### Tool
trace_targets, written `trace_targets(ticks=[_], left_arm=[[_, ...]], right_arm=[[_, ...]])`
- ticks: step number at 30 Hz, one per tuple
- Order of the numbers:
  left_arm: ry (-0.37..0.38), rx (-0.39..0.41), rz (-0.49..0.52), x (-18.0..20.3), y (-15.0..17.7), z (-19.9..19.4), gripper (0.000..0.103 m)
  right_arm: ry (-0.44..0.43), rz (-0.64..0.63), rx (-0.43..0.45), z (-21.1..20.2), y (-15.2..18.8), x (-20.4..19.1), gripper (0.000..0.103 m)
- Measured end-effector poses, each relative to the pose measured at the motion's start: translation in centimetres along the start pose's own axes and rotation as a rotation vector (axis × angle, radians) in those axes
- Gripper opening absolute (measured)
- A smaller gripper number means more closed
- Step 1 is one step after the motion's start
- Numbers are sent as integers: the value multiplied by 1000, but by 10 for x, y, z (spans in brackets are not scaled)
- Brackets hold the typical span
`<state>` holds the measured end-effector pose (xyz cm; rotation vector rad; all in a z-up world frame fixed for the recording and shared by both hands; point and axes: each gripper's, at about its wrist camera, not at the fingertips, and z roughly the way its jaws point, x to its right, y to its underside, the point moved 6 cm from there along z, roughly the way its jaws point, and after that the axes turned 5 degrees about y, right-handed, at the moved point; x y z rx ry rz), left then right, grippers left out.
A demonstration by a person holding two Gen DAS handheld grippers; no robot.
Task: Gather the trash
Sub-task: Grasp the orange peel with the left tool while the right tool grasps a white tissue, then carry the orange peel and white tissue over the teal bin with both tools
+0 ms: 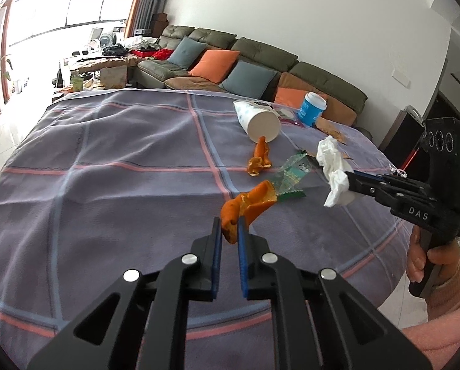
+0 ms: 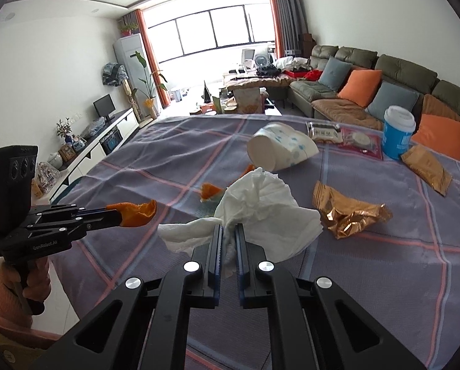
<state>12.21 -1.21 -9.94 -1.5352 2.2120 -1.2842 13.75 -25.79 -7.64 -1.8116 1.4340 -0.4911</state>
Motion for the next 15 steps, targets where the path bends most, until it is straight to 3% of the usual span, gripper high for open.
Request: trace_targets(ticks=[9, 15], left_arm=[[-23, 40, -36, -12, 3, -21, 11], [-59, 69, -69, -26, 7, -41, 11]], right_arm=[[-41, -57, 76, -15, -15, -30, 8], [-113, -122, 94, -11, -21, -62, 8]])
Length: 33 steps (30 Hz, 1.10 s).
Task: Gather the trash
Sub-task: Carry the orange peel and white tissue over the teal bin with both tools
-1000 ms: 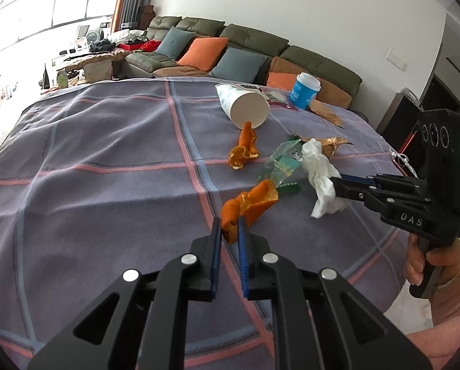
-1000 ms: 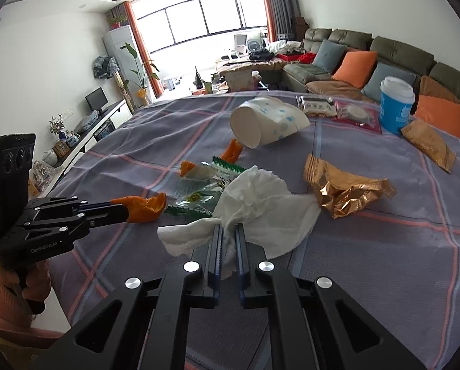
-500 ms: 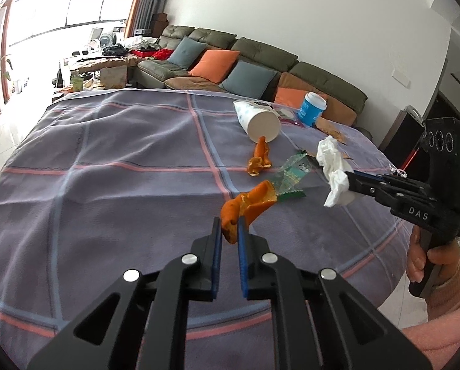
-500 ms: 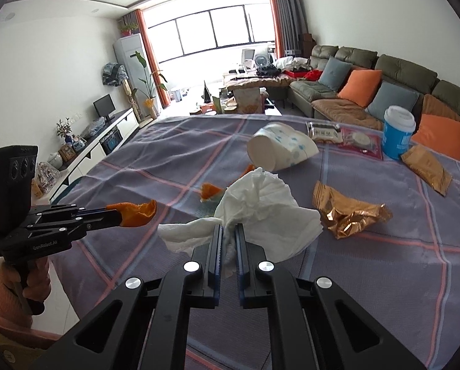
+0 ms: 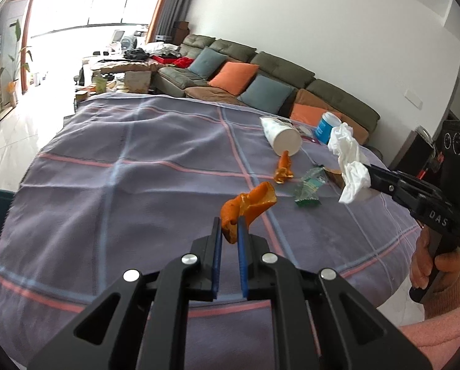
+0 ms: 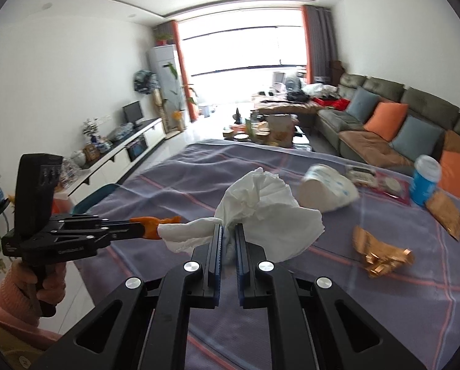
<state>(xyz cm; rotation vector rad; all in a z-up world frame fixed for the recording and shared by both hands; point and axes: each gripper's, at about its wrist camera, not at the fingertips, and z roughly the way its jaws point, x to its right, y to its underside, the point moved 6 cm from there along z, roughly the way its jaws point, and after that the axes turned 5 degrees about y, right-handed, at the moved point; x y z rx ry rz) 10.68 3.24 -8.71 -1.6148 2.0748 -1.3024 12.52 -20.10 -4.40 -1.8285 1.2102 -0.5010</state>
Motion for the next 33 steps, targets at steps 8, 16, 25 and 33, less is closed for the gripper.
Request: trace_targets(ticks=[8, 16, 25, 33], left_arm=[[-56, 34, -37, -21, 0, -21, 11], [-112, 65, -84, -44, 2, -43, 11], [-176, 110, -129, -67, 5, -71, 11], [-245, 141, -171, -93, 8, -98, 11]], right_arm=[[-89, -45, -29, 24, -2, -32, 8], [-171, -85, -49, 44, -4, -64, 8], [-260, -126, -72, 60, -9, -101, 8], [-324, -165, -89, 72, -17, -130, 8]])
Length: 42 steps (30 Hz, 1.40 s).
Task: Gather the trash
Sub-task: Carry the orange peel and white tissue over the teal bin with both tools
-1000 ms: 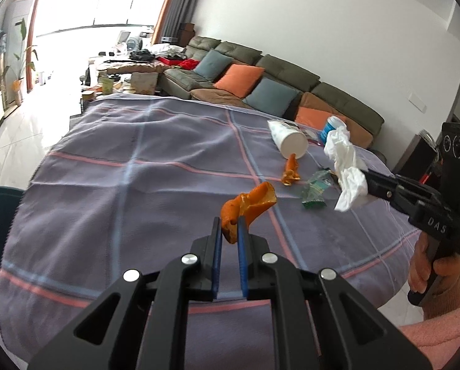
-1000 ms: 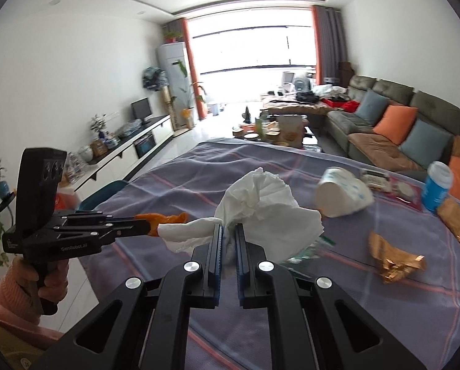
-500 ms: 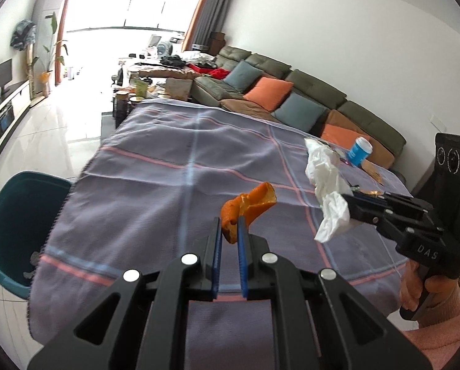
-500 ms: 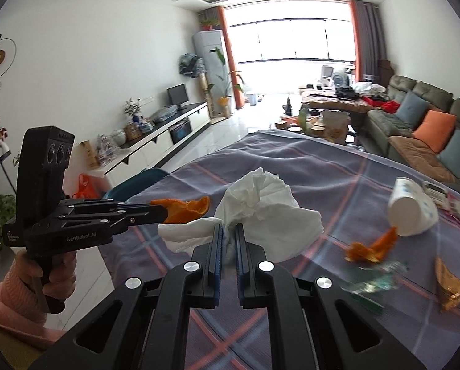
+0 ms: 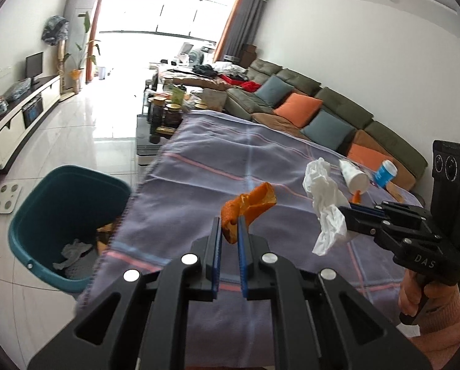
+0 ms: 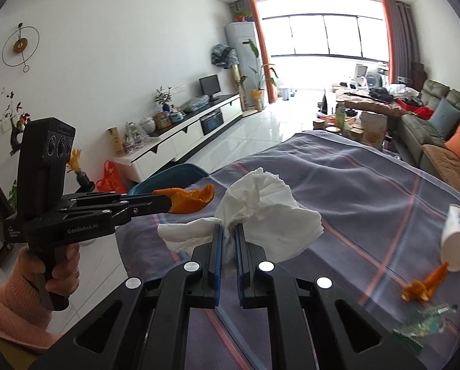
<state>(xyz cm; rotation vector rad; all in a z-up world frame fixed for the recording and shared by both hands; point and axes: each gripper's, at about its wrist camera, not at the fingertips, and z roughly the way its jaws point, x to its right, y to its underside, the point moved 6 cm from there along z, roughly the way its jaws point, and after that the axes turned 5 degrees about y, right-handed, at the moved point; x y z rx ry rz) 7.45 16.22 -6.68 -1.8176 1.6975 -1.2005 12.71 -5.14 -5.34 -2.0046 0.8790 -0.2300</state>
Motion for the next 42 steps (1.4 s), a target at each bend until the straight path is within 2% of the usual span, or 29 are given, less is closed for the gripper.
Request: trace_targets(ticks=[20, 28, 42], left_arm=[[-157, 81, -97, -71, -9, -42, 11], [-225, 90, -126, -101, -14, -50, 11], [-299, 77, -182, -140, -13, -45, 11]], right_arm=[[-160, -102, -53, 57, -33, -58, 8], [-209, -134, -52, 76, -49, -79, 8], [-275, -163, -81, 112, -64, -110, 8]])
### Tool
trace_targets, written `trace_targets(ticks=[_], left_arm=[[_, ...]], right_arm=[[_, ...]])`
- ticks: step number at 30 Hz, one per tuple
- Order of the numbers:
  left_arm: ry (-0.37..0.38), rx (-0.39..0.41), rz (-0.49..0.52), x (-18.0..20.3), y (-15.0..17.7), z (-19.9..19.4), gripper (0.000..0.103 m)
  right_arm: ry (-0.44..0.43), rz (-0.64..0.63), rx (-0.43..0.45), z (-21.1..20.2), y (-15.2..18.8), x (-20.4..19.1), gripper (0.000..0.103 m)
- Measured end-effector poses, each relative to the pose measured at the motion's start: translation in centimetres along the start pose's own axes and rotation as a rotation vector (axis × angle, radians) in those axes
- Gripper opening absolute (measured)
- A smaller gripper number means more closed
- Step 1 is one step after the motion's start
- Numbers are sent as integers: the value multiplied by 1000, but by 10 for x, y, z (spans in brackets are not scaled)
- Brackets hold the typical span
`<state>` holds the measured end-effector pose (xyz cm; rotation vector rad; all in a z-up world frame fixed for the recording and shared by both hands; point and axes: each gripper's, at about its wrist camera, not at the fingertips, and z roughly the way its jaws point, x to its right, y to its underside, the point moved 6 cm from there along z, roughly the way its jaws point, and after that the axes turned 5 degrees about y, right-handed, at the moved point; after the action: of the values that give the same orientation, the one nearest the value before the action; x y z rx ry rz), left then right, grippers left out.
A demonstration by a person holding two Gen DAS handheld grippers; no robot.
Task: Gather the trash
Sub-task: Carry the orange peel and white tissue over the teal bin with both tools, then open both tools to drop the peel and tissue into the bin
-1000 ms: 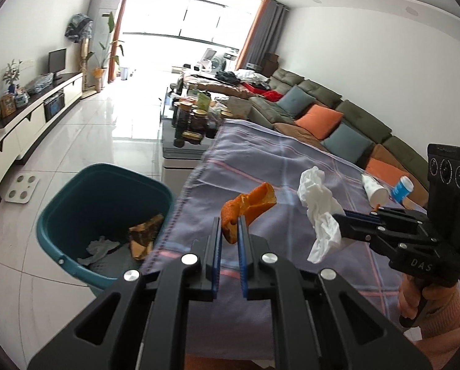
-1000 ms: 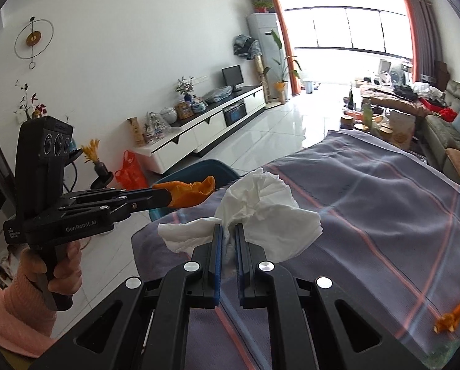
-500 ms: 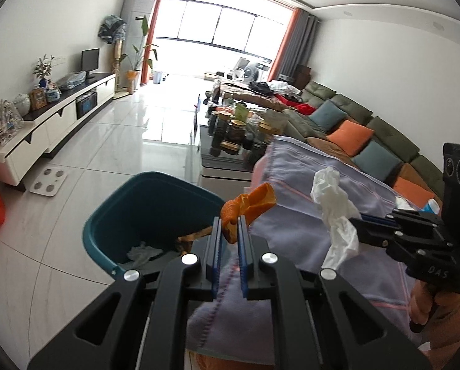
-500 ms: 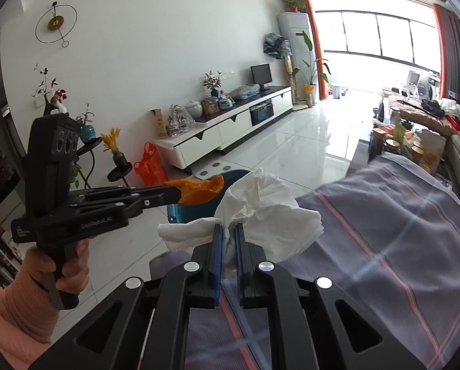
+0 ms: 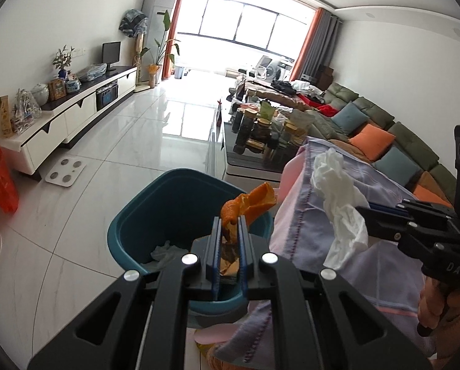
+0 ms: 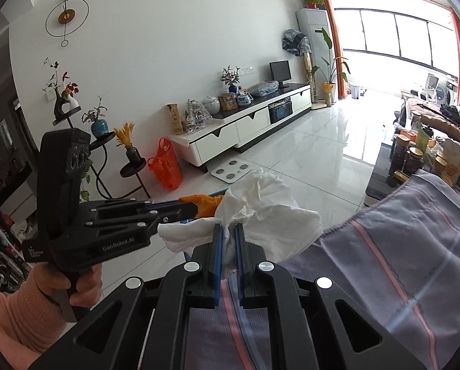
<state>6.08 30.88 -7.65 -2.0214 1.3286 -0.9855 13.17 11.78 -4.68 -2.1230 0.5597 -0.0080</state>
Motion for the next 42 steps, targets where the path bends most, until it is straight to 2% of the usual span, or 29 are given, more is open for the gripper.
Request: trace_targets(ticks=[16, 31, 34, 38, 42], left_arm=[[-53, -29, -54, -27, 2, 28, 11], [-69, -76, -103, -45, 10, 57, 12], [-77, -87, -114, -47, 11, 63, 12], [-90, -101, -128, -52, 13, 70, 12], [-90, -112, -151, -56, 14, 76, 21]], right_arm=[[-50, 37, -92, 56, -1, 7, 8], [-29, 59, -221, 100, 1, 14, 10], [-26, 88, -257, 108, 4, 18, 17], [-34, 127, -272, 110, 6, 25, 18], [-28, 148, -284, 111, 8, 27, 22]])
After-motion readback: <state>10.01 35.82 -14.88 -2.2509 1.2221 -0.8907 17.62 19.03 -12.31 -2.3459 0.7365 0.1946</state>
